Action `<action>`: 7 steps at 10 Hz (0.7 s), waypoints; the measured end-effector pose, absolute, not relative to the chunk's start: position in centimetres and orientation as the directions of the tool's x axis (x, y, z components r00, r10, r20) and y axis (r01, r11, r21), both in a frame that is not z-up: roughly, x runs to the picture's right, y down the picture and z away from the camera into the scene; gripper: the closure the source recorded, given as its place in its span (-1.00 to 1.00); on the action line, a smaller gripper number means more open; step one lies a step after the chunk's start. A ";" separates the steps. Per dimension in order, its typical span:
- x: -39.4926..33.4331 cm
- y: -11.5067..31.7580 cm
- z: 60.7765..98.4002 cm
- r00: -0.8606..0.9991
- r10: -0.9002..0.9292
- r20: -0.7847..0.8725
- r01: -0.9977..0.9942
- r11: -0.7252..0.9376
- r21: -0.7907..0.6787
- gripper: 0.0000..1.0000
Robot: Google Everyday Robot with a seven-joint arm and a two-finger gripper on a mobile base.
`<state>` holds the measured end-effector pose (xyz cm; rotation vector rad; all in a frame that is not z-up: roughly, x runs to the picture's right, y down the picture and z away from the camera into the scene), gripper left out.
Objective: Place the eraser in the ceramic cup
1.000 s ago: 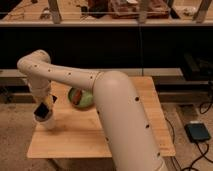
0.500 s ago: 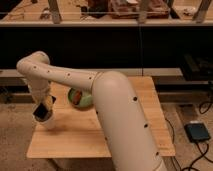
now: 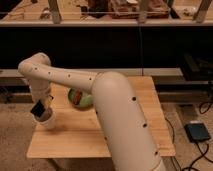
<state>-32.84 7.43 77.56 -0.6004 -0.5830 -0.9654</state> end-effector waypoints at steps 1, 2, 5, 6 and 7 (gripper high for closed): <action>-32.8 7.4 77.7 0.449 -0.571 0.687 0.874 0.440 -0.206 -0.20; -32.7 7.5 77.9 0.451 -0.569 0.687 0.873 0.441 -0.208 -0.20; -32.6 7.6 78.5 0.466 -0.572 0.675 0.866 0.451 -0.216 -0.20; -32.6 7.7 78.7 0.467 -0.570 0.676 0.866 0.449 -0.219 -0.20; -33.0 8.1 79.0 0.467 -0.568 0.677 0.866 0.448 -0.222 -0.20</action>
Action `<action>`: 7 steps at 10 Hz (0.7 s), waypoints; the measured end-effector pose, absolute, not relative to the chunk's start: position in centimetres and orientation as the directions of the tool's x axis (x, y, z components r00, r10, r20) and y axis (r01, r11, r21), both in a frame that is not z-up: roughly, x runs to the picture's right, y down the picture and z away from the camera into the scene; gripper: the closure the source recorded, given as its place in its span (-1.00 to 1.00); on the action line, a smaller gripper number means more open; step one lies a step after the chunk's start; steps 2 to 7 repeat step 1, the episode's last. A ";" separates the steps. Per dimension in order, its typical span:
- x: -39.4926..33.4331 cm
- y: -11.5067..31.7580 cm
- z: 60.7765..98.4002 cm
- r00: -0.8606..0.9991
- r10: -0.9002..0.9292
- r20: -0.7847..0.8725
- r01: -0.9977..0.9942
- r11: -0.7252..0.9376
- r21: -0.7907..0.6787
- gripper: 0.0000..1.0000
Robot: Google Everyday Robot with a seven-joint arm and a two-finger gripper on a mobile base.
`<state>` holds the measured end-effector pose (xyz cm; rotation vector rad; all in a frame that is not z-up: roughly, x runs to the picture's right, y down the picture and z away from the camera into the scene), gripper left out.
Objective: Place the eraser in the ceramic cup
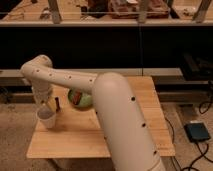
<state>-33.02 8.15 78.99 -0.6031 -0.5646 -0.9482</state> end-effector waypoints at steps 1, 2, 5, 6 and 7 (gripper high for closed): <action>-33.2 8.5 78.8 0.469 -0.566 0.678 0.865 0.450 -0.222 -0.20; -33.2 8.5 78.8 0.469 -0.566 0.678 0.865 0.450 -0.222 -0.20; -33.2 8.5 78.8 0.469 -0.566 0.678 0.865 0.450 -0.222 -0.20; -33.2 8.5 78.8 0.469 -0.566 0.678 0.865 0.450 -0.222 -0.20; -33.2 8.5 78.8 0.469 -0.566 0.678 0.865 0.450 -0.222 -0.20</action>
